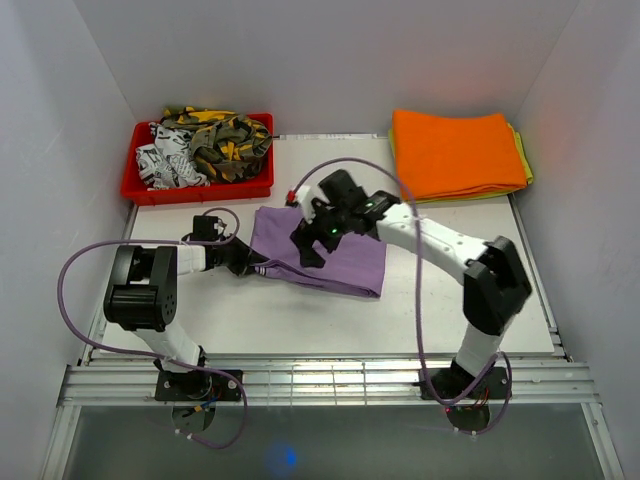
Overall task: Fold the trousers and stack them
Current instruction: Fold the trousers, then neatly place the folded trousers to the corner
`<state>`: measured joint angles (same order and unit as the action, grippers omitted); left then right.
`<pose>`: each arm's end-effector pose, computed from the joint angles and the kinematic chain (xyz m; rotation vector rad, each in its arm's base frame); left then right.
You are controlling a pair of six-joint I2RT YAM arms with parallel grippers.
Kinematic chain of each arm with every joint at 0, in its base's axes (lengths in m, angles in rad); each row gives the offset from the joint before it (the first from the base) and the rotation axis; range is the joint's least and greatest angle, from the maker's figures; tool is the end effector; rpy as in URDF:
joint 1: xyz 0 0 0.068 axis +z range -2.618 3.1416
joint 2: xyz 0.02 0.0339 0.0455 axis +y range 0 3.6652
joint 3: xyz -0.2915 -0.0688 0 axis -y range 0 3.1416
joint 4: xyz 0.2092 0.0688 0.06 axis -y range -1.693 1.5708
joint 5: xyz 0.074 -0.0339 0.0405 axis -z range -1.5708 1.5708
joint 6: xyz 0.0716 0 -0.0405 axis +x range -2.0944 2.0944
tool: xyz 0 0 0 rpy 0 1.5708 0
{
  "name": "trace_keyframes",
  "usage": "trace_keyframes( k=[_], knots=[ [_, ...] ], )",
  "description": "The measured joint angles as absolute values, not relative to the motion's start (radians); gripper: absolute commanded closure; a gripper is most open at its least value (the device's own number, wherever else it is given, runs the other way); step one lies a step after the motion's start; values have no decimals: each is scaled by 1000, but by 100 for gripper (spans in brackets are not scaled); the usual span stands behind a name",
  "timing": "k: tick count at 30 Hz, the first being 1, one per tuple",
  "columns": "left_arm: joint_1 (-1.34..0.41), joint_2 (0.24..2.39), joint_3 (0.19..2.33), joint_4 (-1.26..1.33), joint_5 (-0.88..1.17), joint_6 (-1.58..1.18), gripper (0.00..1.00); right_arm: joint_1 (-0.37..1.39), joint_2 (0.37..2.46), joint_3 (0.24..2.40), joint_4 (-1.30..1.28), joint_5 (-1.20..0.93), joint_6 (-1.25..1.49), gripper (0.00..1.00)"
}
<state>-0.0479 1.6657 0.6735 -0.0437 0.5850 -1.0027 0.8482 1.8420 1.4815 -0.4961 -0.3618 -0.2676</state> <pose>0.2782 -0.0529 0.1463 -1.0670 2.5588 -1.0995 0.2504 0.3223 0.2702 -1.4504 2.0059 0.6965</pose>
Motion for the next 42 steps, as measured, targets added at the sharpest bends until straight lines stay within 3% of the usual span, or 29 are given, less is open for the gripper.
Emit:
trace_keyframes(
  k=[6,11,18,27,34,37,38,39,42],
  knots=[
    [-48,1700,704,-51,607,-1019,100,580,1525,1330,-496,-382,-89,2],
    [-48,1701,711,-70,611,-1028,100,341,1432,1052,-492,-339,176,12],
    [-48,1701,723,-101,609,-1017,100,279,1456,852,-507,-318,444,17],
    [-49,1701,744,-138,587,-991,100,273,1564,794,-415,-424,622,25],
    [-58,1699,755,-159,569,-968,100,288,1664,839,-352,-497,669,46],
    [-64,1698,766,-175,556,-955,100,316,1711,876,-339,-494,668,69],
    [-66,1698,770,-179,551,-949,100,324,1727,889,-339,-490,664,83],
    [-68,1698,777,-188,543,-942,100,329,1741,900,-340,-485,656,90],
    [-74,1698,808,-223,513,-911,100,340,1767,950,-371,-460,636,92]
  ],
)
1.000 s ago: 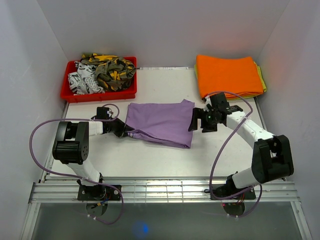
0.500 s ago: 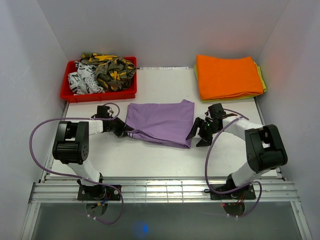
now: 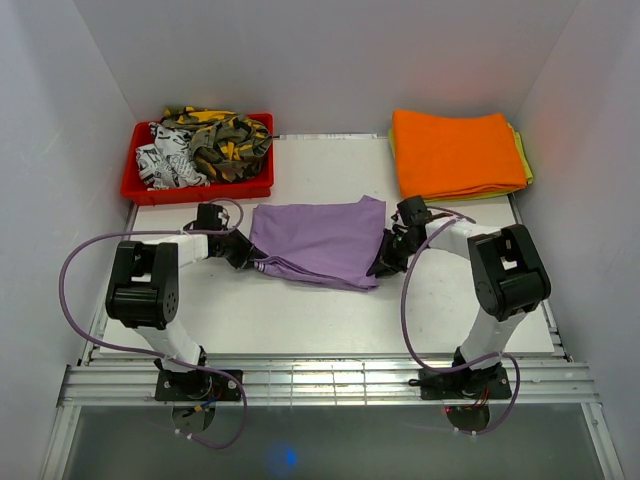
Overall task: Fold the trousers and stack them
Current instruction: Neatly place the folded trousers to the corner
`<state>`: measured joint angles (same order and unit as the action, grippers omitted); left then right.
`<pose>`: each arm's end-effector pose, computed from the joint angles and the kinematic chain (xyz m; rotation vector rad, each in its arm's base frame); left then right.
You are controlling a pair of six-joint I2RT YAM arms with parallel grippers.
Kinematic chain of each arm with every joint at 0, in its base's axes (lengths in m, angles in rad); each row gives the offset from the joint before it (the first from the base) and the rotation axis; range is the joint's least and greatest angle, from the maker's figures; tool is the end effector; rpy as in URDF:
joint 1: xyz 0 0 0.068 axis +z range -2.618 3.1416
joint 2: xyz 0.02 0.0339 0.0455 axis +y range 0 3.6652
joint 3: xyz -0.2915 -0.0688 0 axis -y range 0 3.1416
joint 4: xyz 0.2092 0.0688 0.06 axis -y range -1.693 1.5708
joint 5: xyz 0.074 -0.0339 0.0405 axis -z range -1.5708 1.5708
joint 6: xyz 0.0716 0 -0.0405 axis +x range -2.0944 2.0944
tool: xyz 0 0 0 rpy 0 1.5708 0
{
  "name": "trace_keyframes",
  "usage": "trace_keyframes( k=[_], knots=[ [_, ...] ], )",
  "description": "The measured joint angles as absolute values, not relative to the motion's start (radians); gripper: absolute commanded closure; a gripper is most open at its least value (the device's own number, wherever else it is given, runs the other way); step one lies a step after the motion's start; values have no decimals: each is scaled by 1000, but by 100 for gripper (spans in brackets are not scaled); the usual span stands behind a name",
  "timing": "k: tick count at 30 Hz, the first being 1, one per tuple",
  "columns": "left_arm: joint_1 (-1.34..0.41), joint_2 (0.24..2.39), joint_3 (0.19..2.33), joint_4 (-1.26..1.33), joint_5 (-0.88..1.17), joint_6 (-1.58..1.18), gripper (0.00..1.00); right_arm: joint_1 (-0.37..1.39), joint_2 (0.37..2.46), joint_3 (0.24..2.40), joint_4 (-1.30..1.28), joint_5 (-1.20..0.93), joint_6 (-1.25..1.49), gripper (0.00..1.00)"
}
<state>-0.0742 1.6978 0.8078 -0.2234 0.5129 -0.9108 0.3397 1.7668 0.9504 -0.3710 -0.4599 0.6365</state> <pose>0.2920 -0.0569 0.1555 -0.9896 2.6504 -0.9633 0.2868 0.1351 0.1599 0.2980 2.8828 0.8621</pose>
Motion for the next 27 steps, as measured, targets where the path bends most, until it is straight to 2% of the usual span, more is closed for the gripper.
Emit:
trace_keyframes(
  k=[7,17,27],
  knots=[
    [-168,1695,963,-329,363,-712,100,342,1721,1112,-483,-352,525,92],
    [-468,1619,1106,-336,102,-372,100,350,1557,1248,-598,-146,321,92],
    [-506,1619,1221,-282,50,-311,100,362,1529,1349,-603,-24,81,92]
  ],
)
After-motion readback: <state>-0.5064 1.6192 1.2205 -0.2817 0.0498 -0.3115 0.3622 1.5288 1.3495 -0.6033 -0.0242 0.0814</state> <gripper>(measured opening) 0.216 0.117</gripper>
